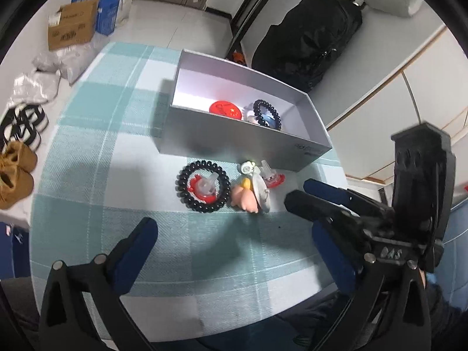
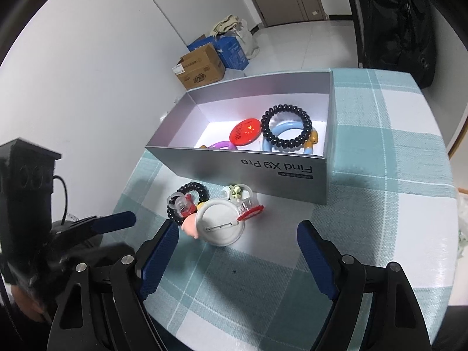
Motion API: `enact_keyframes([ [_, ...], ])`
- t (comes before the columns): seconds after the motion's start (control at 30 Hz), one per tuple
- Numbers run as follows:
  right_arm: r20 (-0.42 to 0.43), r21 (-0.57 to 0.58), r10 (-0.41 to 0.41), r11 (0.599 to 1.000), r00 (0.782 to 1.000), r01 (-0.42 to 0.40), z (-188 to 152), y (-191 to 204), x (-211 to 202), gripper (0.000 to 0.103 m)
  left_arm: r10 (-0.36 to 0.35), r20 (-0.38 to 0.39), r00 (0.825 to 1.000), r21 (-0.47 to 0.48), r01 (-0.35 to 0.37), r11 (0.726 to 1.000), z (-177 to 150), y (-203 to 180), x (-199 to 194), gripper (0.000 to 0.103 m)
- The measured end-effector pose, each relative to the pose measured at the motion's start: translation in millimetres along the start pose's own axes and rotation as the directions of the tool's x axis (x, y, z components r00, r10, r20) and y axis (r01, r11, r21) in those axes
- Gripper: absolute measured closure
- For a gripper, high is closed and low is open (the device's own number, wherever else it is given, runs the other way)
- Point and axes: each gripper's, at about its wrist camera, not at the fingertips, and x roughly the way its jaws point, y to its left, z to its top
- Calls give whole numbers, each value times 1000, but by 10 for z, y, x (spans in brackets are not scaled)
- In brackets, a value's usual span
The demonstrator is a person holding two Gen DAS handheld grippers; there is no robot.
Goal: Organize jewelry
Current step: 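Lift both tools out of the box, then grasp the clear ring beside the white badge with the right tool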
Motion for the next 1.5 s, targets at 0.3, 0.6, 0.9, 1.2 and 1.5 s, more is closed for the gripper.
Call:
enact_keyframes([
  [0.3, -3, 19, -7, 1000, 1000, 7, 109, -48, 158, 47, 51, 8, 999, 31, -51, 998, -32, 3, -8, 1],
  [0.6, -21, -8, -21, 1000, 1000, 21, 172, -27, 258, 80, 77, 43, 996, 41, -79, 996, 3, -6, -27, 1],
  [0.9, 17, -22, -22, 1000, 1000, 22, 139, 17, 113, 85, 67, 24, 997, 44, -68, 997, 24, -35, 31, 1],
  [1.2, 69, 19, 7, 1000, 998, -8, 71, -88, -181, 85, 55, -23, 998, 107, -52, 993, 25, -231, 185, 1],
  [1.5, 113, 67, 34, 997, 993, -42, 49, -258, -429, 85, 80, -27, 996, 174, -74, 982, 99, -445, 284, 25],
])
